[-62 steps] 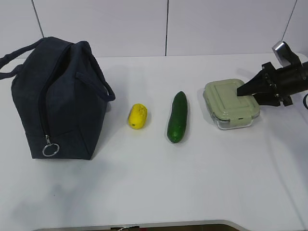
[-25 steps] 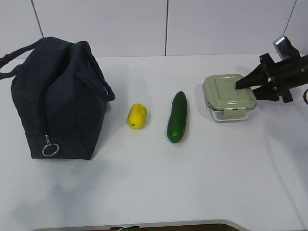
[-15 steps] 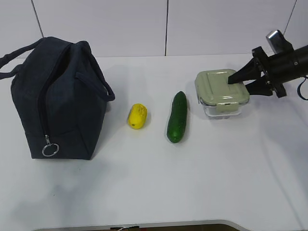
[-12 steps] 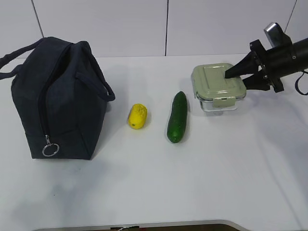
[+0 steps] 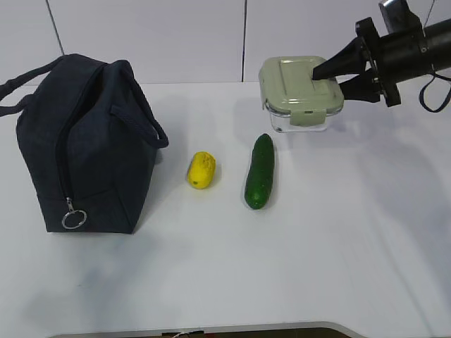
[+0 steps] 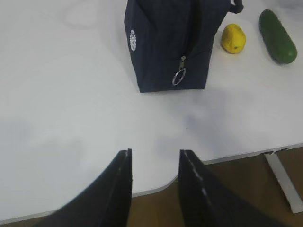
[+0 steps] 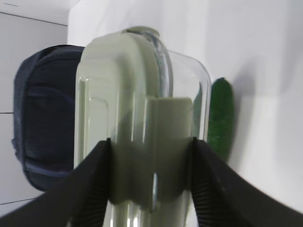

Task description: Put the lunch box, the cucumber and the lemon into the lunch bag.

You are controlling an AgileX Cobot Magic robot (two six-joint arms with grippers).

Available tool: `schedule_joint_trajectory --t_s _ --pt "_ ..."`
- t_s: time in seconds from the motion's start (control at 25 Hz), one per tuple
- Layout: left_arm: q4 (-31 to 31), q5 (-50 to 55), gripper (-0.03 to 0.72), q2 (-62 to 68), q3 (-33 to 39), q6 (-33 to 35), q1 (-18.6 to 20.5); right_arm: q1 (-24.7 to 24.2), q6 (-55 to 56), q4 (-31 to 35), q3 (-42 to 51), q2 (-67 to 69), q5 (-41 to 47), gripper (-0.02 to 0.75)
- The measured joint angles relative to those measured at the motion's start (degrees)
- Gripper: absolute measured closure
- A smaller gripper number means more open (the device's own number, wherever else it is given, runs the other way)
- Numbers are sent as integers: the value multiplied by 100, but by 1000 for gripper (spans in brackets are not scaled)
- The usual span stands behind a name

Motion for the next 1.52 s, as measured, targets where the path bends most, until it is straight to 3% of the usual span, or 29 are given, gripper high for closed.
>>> schedule_joint_trajectory --t_s 0.24,0.56,0.84,1.2,1.52 --pt "-505 -441 454 197 -74 0 0 382 62 193 0 -73 4 367" --pt "-785 -612 452 1527 -501 0 0 860 94 518 11 -106 24 367" --pt "-1062 -967 400 3105 -1241 0 0 1188 103 809 11 -106 24 367" --pt "-1099 -1154 384 5408 -2397 40 0 1261 107 1113 11 -106 24 367" --pt "-1434 -971 381 7184 -3624 560 -22 1300 107 1206 11 -106 14 367"
